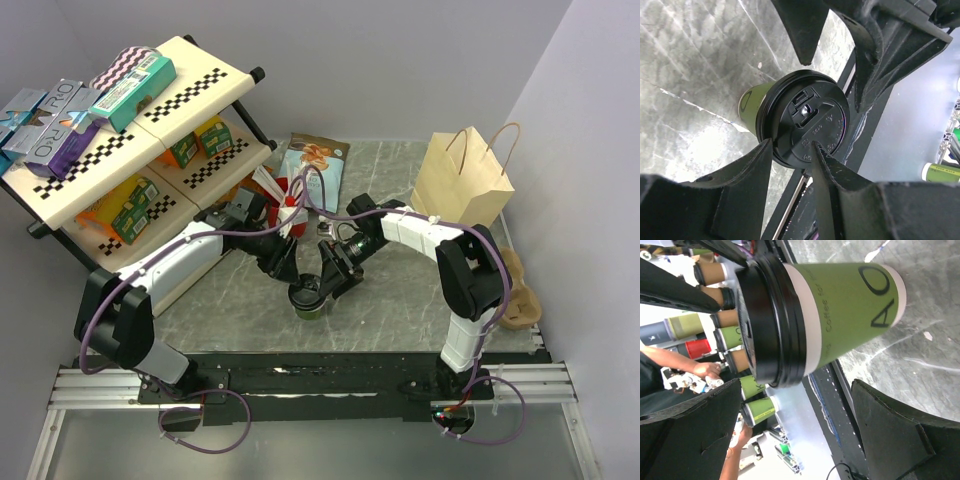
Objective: Pack the takeout coffee
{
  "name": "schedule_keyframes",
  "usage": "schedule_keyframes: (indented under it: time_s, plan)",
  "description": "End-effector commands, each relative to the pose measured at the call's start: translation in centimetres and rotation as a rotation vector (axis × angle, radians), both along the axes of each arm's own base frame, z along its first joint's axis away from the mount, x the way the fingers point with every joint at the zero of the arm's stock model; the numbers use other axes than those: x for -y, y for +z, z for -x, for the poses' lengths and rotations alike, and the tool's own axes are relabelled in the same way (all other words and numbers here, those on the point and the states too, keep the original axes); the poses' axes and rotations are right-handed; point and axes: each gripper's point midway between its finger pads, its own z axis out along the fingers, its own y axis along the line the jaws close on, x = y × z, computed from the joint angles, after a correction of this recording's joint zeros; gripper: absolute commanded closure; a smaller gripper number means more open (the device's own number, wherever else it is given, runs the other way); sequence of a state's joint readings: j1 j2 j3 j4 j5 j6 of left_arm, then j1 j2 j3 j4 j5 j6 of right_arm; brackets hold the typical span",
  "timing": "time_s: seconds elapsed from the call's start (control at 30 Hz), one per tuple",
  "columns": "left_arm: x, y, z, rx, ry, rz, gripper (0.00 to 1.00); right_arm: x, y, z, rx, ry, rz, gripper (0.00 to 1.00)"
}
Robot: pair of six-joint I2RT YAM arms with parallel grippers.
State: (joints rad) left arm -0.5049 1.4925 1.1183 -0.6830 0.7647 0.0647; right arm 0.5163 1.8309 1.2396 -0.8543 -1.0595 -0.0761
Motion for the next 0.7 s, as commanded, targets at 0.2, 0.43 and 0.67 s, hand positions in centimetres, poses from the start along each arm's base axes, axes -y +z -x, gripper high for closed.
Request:
schedule_keyframes:
  time_s: [0.2, 0.43, 0.67]
  plan:
    - [1.0, 0.6, 0.2, -0.006, -0.043, 0.020, 0.59, -1.0, 2.2, 0.1, -0.023, 0.004, -0.125, 0.04]
    - [1.1, 0.1, 0.4, -0.011, -0.047, 0.012, 0.59, -0.9, 1.7, 0.6, -0.043, 0.009, -0.119, 0.05]
    - [1.0, -0.5, 0.6, -0.016, -0.050, -0.003, 0.59, -2.0, 1.3, 0.8, -0.055, 0.035, -0.088, 0.09]
